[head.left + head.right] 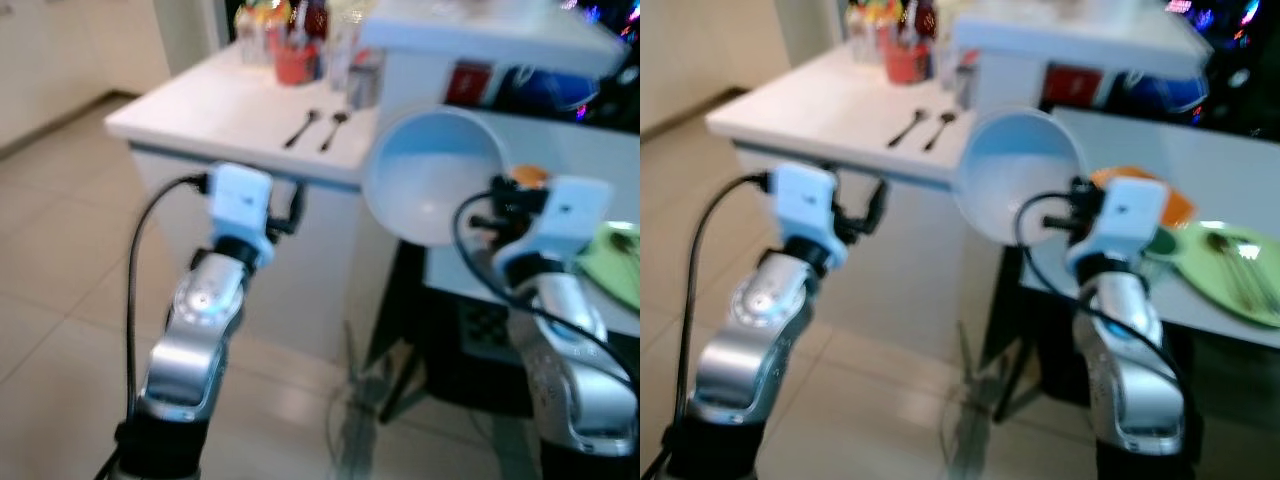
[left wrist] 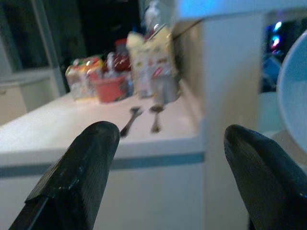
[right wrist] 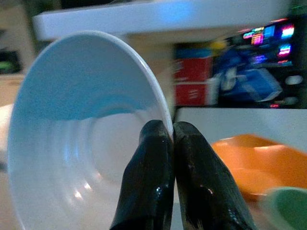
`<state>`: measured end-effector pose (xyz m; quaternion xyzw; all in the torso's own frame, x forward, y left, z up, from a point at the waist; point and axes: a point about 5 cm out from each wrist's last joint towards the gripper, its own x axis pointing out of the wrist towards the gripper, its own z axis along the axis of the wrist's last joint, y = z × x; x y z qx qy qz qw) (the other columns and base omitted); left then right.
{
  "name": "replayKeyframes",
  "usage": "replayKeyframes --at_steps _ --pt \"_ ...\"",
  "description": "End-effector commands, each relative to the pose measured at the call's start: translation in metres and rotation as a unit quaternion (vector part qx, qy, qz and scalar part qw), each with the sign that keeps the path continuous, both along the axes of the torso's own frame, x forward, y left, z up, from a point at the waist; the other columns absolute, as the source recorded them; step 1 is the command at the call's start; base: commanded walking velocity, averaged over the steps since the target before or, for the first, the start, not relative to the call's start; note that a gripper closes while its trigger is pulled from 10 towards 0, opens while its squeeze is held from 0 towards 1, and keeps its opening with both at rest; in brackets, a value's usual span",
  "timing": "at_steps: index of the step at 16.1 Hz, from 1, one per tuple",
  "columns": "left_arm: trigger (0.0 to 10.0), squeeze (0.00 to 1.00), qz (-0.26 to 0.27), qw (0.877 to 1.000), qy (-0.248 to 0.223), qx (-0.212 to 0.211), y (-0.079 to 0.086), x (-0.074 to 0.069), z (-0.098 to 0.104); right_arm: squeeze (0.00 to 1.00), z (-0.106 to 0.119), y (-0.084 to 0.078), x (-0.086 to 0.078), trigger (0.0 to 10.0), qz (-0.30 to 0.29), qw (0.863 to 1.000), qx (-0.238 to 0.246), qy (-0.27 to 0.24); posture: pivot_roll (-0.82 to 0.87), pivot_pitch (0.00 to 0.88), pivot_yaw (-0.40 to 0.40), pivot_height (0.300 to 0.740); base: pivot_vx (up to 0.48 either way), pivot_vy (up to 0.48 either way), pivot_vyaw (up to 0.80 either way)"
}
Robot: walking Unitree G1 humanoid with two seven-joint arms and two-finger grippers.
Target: Setting the table
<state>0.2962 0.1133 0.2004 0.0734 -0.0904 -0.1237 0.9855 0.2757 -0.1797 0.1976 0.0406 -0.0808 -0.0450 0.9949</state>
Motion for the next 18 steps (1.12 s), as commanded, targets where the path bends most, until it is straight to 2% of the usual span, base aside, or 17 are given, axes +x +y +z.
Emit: replayKeyframes --at_steps 1,9,14,18 --pt "10.0 0.0 0.01 1.0 -0.006 0.005 0.006 0.002 0.003 0.0 0.011 0.006 0.0 10.0 0.009 1.0 0.002 -0.029 -0.02 0.0 -0.005 0.74 0.0 -0.435 0.0" --pt "10.0 0.0 0.008 1.0 -0.01 0.011 0.007 0.004 0.005 0.0 0.011 -0.005 -0.001 10.0 -0.034 0.998 0.036 -0.029 -0.03 0.0 0.005 0.74 0.0 -0.438 0.0" --pt "10.0 0.0 0.002 1.0 -0.017 0.015 0.005 0.004 0.008 0.0 0.021 -0.014 -0.002 10.0 -0.059 0.994 0.075 -0.061 -0.03 0.0 0.009 0.74 0.0 -0.436 0.0" --pt "10.0 0.0 0.0 1.0 -0.017 0.016 0.005 0.005 0.008 0.0 0.019 -0.016 -0.002 10.0 -0.066 0.993 0.085 -0.058 -0.03 0.0 0.01 0.74 0.0 -0.438 0.0"
